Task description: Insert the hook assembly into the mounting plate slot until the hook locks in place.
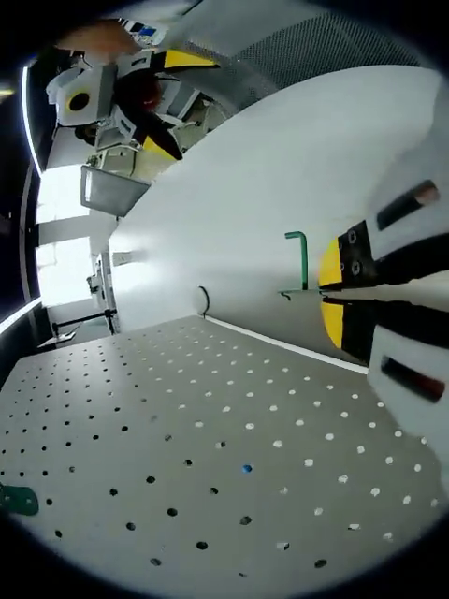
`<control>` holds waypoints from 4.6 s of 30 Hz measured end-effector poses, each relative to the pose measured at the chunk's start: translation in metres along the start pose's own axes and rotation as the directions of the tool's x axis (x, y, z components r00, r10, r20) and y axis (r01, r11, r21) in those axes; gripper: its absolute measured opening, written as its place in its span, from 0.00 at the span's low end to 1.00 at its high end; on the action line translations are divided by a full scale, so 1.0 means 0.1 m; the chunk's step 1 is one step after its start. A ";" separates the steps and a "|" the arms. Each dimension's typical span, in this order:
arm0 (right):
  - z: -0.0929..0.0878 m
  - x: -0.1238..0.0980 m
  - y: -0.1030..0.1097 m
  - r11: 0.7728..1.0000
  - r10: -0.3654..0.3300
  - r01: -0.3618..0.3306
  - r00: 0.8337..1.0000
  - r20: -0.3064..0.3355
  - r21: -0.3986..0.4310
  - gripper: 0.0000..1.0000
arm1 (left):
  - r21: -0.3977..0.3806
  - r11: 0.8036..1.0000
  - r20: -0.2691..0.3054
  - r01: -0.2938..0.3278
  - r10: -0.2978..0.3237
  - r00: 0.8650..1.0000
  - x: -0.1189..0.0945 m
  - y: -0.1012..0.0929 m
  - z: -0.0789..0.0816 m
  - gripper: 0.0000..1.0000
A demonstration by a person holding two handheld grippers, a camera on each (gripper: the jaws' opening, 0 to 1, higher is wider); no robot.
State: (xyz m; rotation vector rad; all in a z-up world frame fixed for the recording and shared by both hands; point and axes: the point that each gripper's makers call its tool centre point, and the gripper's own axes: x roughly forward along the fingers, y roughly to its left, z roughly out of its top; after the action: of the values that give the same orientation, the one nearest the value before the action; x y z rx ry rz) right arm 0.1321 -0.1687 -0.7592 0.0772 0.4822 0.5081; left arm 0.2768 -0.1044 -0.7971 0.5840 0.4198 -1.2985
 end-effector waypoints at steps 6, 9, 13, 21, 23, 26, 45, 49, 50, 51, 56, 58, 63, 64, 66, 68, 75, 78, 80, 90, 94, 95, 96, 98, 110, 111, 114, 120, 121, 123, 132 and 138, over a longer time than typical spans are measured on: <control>0.05 -0.03 0.05 1.000 0.010 -0.010 1.000 0.014 -0.008 0.62 | 0.020 0.999 0.027 -0.043 0.042 0.999 -0.12 -0.02 0.07 0.03; 0.08 -0.05 0.06 1.000 0.011 -0.010 1.000 0.026 -0.008 0.62 | 0.022 0.998 0.039 -0.054 0.053 0.998 -0.19 -0.05 0.09 0.03; 0.10 -0.06 0.08 1.000 0.015 -0.014 0.999 0.034 -0.017 0.62 | 0.011 0.997 0.057 -0.072 0.071 0.996 -0.29 -0.08 0.14 0.03; 0.16 -0.07 0.11 0.999 0.023 -0.022 0.998 0.051 -0.027 0.62 | -0.042 0.992 0.123 -0.120 0.124 0.985 -0.49 -0.09 0.25 0.03; 0.17 -0.07 0.12 0.999 0.027 -0.025 0.998 0.055 -0.030 0.62 | -0.075 0.988 0.149 -0.137 0.147 0.978 -0.55 -0.07 0.29 0.03; 0.18 -0.07 0.13 0.999 0.031 -0.029 0.998 0.058 -0.031 0.62 | -0.091 0.983 0.161 -0.157 0.170 0.972 -0.64 -0.07 0.29 0.04; 0.32 -0.06 0.27 0.997 0.066 -0.061 0.993 0.098 -0.053 0.62 | -0.226 0.944 0.278 -0.241 0.300 0.913 -1.10 -0.22 0.43 0.04; 0.30 -0.05 0.30 0.996 0.074 -0.069 0.993 0.095 -0.056 0.62 | -0.279 0.926 0.303 -0.252 0.334 0.892 -1.19 -0.24 0.42 0.04; 0.30 -0.05 0.30 0.996 0.075 -0.070 0.993 0.095 -0.056 0.62 | -0.279 0.925 0.302 -0.260 0.341 0.890 -1.22 -0.26 0.41 0.03; 0.30 -0.05 0.31 0.996 0.077 -0.072 0.993 0.094 -0.057 0.62 | -0.282 0.923 0.305 -0.260 0.344 0.888 -1.24 -0.28 0.40 0.03; 0.30 -0.05 0.33 0.995 0.082 -0.077 0.992 0.099 -0.060 0.62 | -0.323 0.905 0.333 -0.277 0.382 0.862 -1.39 -0.32 0.41 0.03; 0.30 -0.05 0.35 0.995 0.084 -0.078 0.992 0.096 -0.061 0.62 | -0.354 0.892 0.342 -0.280 0.402 0.849 -1.46 -0.33 0.39 0.03; 0.33 -0.04 0.38 0.994 0.089 -0.082 0.991 0.103 -0.065 0.62 | -0.363 0.883 0.354 -0.297 0.425 0.833 -1.59 -0.37 0.37 0.03; 0.34 -0.04 0.39 0.994 0.090 -0.084 0.990 0.107 -0.065 0.62 | -0.368 0.881 0.357 -0.298 0.429 0.830 -1.61 -0.37 0.37 0.03; 0.36 -0.04 0.39 0.994 0.091 -0.084 0.990 0.110 -0.067 0.62 | -0.383 0.872 0.367 -0.305 0.447 0.816 -1.67 -0.37 0.38 0.03; 0.37 -0.04 0.41 0.994 0.093 -0.085 0.989 0.112 -0.068 0.62 | -0.390 0.869 0.374 -0.306 0.453 0.809 -1.70 -0.38 0.39 0.04; 0.36 -0.04 0.43 0.994 0.096 -0.088 0.989 0.111 -0.071 0.61 | -0.411 0.855 0.393 -0.316 0.479 0.785 -1.79 -0.45 0.43 0.04; 0.35 -0.03 0.44 0.993 0.098 -0.090 0.989 0.108 -0.072 0.61 | -0.415 0.854 0.393 -0.313 0.479 0.784 -1.78 -0.49 0.43 0.04; 0.36 -0.02 0.44 0.993 0.100 -0.093 0.989 0.106 -0.073 0.61 | -0.421 0.851 0.394 -0.315 0.484 0.781 -1.78 -0.48 0.42 0.04; 0.63 -0.09 0.56 0.988 0.150 -0.138 0.959 0.243 -0.064 0.58 | -0.426 0.845 0.389 -0.322 0.493 0.778 -1.79 -0.45 0.42 0.04; 0.79 -0.17 0.69 0.980 0.198 -0.184 0.923 0.330 -0.075 0.58 | -0.422 0.845 0.390 -0.329 0.497 0.775 -1.79 -0.45 0.43 0.04; 0.82 -0.19 0.70 0.980 0.197 -0.181 0.919 0.342 -0.080 0.58 | -0.427 0.843 0.391 -0.327 0.498 0.774 -1.79 -0.45 0.43 0.04; 0.84 -0.20 0.71 0.980 0.201 -0.182 0.913 0.354 -0.085 0.58 | -0.428 0.843 0.390 -0.327 0.499 0.774 -1.79 -0.45 0.42 0.04; 0.85 -0.20 0.75 0.977 0.214 -0.200 0.909 0.358 -0.076 0.57 | -0.426 0.843 0.388 -0.329 0.499 0.775 -1.79 -0.46 0.43 0.04; 0.92 -0.09 0.87 0.964 0.265 -0.258 0.893 0.363 -0.070 0.54 | -0.425 0.840 0.384 -0.336 0.504 0.774 -1.78 -0.48 0.43 0.04; 0.95 -0.08 0.89 0.962 0.270 -0.265 0.890 0.368 -0.066 0.53 | -0.423 0.841 0.383 -0.338 0.504 0.774 -1.78 -0.49 0.43 0.04; 1.02 -0.05 0.94 0.957 0.282 -0.285 0.877 0.389 -0.051 0.50 | -0.423 0.840 0.380 -0.340 0.505 0.775 -1.77 -0.50 0.43 0.04; 1.09 0.05 1.01 0.948 0.298 -0.318 0.865 0.405 -0.018 0.50 | -0.428 0.837 0.381 -0.341 0.509 0.772 -1.79 -0.50 0.45 0.03; 1.10 0.07 1.03 0.945 0.303 -0.327 0.861 0.409 -0.011 0.50 | -0.431 0.836 0.382 -0.339 0.509 0.771 -1.79 -0.50 0.45 0.03; 1.13 0.10 1.05 0.942 0.309 -0.335 0.857 0.413 -0.010 0.50 | -0.433 0.836 0.384 -0.338 0.510 0.769 -1.79 -0.50 0.45 0.03; 1.19 0.20 1.11 0.930 0.322 -0.367 0.844 0.428 0.025 0.50 | -0.443 0.830 0.384 -0.340 0.518 0.764 -1.82 -0.49 0.44 0.03; 1.21 0.25 1.16 0.921 0.340 -0.389 0.838 0.426 0.032 0.50 | -0.446 0.828 0.381 -0.342 0.521 0.764 -1.83 -0.49 0.43 0.03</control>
State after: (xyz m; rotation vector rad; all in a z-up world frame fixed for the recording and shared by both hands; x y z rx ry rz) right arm 0.1553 -0.0497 -0.6406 0.3903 0.0732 0.8181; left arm 0.1859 0.0022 -0.6618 0.0205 0.0692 -0.8363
